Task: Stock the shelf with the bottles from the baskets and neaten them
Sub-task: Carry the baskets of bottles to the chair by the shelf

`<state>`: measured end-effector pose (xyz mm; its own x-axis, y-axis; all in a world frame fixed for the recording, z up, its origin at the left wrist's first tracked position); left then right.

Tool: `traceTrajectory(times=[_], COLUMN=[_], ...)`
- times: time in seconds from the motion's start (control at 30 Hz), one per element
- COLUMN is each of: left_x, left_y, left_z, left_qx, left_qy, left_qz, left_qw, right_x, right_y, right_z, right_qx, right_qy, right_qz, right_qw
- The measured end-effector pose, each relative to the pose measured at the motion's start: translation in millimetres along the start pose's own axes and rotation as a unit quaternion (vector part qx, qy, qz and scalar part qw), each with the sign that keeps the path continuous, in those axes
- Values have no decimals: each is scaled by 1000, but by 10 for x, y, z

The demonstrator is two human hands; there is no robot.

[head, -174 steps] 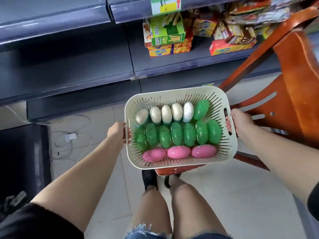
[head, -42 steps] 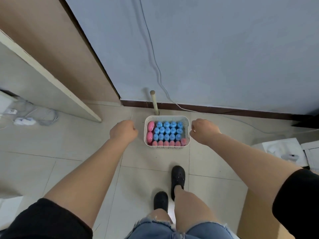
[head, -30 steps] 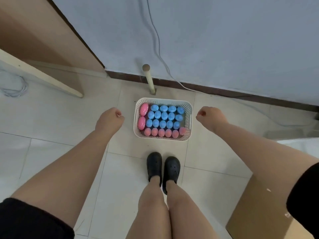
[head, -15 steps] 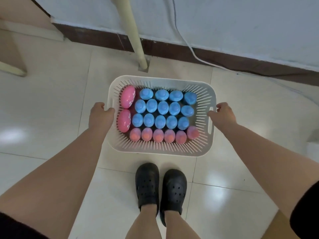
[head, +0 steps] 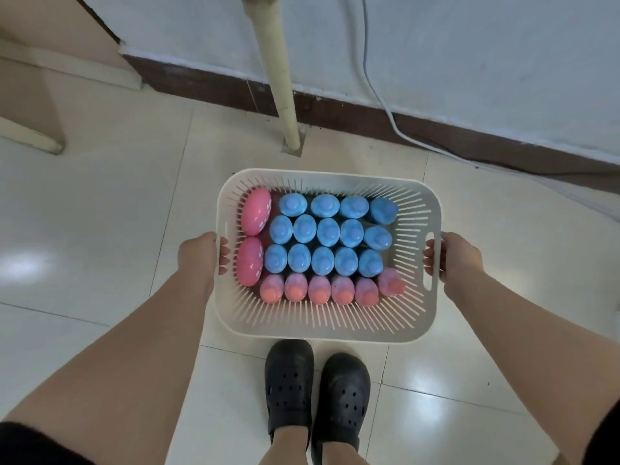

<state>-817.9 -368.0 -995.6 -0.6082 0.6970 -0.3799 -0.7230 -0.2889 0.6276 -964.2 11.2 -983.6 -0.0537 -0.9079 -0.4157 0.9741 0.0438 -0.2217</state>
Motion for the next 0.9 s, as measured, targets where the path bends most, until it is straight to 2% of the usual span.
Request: traceTrajectory(times=[0.2,0.5,0.7,0.9], left_x=[-645,-2254,-3263,-4027], left_y=[80,229,45,-537], left_z=[690,2559,3827,5267], left_qx=[-41,-69,-62,-96], left_qy=[27,125,197,287], left_qz=[36,150,241,316], left_qw=[998,978,948,899], right_x=[-116,-341,-238,-79], right_y=[-257,-327,-117,602], right_z=[755,2966,4357,5590], right_qx=[-32,-115,-180,-239], right_qy=[-16,-92,-163,-233], right_qz=[77,208,307,428], right_qw=[996,967,920,840])
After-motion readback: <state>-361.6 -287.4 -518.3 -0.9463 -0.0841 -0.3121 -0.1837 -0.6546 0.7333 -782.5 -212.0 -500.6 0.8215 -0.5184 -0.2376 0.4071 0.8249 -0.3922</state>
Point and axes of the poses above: each hand's wrist, its own z-axis away from the middle knuckle, its own x-axis out of the palm, y = z × x, the point moved 5 cm from there along -z, towards the middle knuckle, and after that the axes turned 14 degrees about x, right-handed, at the moved point
